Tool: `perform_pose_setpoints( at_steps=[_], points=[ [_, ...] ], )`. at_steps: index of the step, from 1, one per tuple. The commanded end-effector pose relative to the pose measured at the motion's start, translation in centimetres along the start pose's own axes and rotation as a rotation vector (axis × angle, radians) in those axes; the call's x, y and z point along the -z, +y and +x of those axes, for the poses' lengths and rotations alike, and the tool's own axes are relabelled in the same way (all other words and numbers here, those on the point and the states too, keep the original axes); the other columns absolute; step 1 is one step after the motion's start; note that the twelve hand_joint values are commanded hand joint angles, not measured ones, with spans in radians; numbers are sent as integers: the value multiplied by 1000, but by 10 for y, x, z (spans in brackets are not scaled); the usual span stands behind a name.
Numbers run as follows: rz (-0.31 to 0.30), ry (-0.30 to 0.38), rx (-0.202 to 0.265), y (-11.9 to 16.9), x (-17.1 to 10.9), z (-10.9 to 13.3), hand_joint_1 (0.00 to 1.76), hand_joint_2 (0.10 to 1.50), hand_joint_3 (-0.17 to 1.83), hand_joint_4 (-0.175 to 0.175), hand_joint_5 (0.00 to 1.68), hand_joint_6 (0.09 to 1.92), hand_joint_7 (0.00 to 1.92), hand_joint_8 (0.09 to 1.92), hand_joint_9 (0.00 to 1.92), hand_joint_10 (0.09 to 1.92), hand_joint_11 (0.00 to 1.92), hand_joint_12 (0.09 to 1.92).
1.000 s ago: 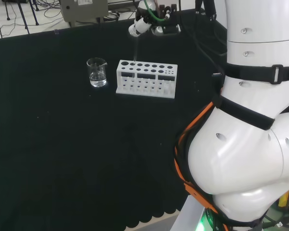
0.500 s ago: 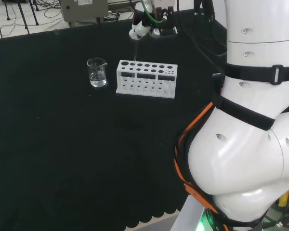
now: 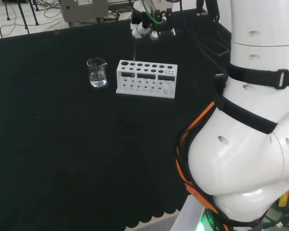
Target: Take the glass rod from the white test tube rack.
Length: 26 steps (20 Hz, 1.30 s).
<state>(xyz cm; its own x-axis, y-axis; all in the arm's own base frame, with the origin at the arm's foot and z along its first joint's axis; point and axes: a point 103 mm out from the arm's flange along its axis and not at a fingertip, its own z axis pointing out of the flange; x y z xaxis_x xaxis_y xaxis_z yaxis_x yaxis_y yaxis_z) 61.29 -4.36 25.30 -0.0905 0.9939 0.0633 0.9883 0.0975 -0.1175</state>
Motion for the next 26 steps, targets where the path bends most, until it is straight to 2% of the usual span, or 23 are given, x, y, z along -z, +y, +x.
perform_pose_setpoints(
  at_steps=[1, 4, 9, 12, 18, 26],
  points=[
    [-54, 29, 23, -1, 18, 18, 1295, 856, 408, -175, 1053, 720, 1190, 989, 1649, 697, 1298, 904],
    [-59, 28, 19, -4, 28, 21, 1301, 787, 518, -175, 1088, 681, 1222, 968, 1672, 686, 1320, 906],
    [23, 29, 2, -9, 46, 21, 1317, 658, 686, -175, 1207, 530, 1311, 878, 1778, 656, 1404, 934],
    [19, 60, -11, -16, 60, 21, 1325, 617, 733, -175, 1274, 424, 1339, 853, 1808, 673, 1422, 961],
    [0, 35, -13, -34, 84, 30, 1328, 600, 756, -175, 1309, 366, 1340, 867, 1830, 693, 1432, 976],
    [-6, 29, 1, -44, 100, 43, 1330, 591, 767, -175, 1330, 330, 1341, 872, 1835, 709, 1433, 985]
  ],
)
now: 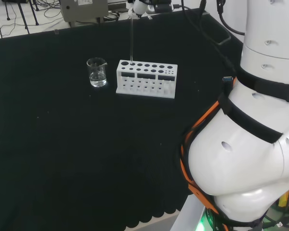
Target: Take the glass rod from the white test tube rack.
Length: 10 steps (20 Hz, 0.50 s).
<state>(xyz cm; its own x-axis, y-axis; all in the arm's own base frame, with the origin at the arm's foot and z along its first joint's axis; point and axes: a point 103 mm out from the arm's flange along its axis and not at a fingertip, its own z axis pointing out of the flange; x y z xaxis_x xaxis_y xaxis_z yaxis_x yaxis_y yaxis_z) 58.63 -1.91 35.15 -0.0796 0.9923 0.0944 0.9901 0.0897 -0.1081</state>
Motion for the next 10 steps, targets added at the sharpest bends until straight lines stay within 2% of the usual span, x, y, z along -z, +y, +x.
perform_pose_setpoints(
  at_steps=[1, 10],
  points=[
    [-3, -2, 10, -10, 8, 11, 1330, 590, 768, -175, 1332, 328, 1341, 873, 1836, 710, 1432, 986],
    [-41, 3, 14, -17, 19, 18, 1330, 586, 775, -175, 1339, 318, 1341, 877, 1843, 717, 1433, 988]
  ],
)
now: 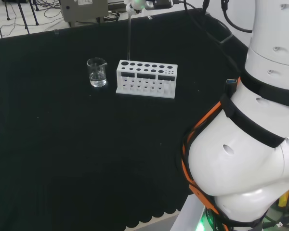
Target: Take the glass rod from the white test tube rack.
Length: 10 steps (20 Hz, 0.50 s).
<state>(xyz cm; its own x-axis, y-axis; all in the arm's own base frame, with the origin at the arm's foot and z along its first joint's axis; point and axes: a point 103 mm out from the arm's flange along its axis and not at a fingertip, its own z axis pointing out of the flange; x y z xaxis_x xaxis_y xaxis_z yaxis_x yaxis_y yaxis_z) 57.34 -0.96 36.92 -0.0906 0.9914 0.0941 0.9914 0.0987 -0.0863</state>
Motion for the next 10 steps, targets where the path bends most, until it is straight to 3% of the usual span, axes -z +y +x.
perform_pose_setpoints(
  at_steps=[1, 10],
  points=[
    [-24, 5, 4, -4, 4, 7, 1330, 585, 775, -175, 1339, 317, 1341, 877, 1843, 717, 1434, 988],
    [-30, 13, 8, -4, 2, 11, 1331, 581, 781, -175, 1343, 314, 1343, 876, 1842, 719, 1435, 989]
  ],
)
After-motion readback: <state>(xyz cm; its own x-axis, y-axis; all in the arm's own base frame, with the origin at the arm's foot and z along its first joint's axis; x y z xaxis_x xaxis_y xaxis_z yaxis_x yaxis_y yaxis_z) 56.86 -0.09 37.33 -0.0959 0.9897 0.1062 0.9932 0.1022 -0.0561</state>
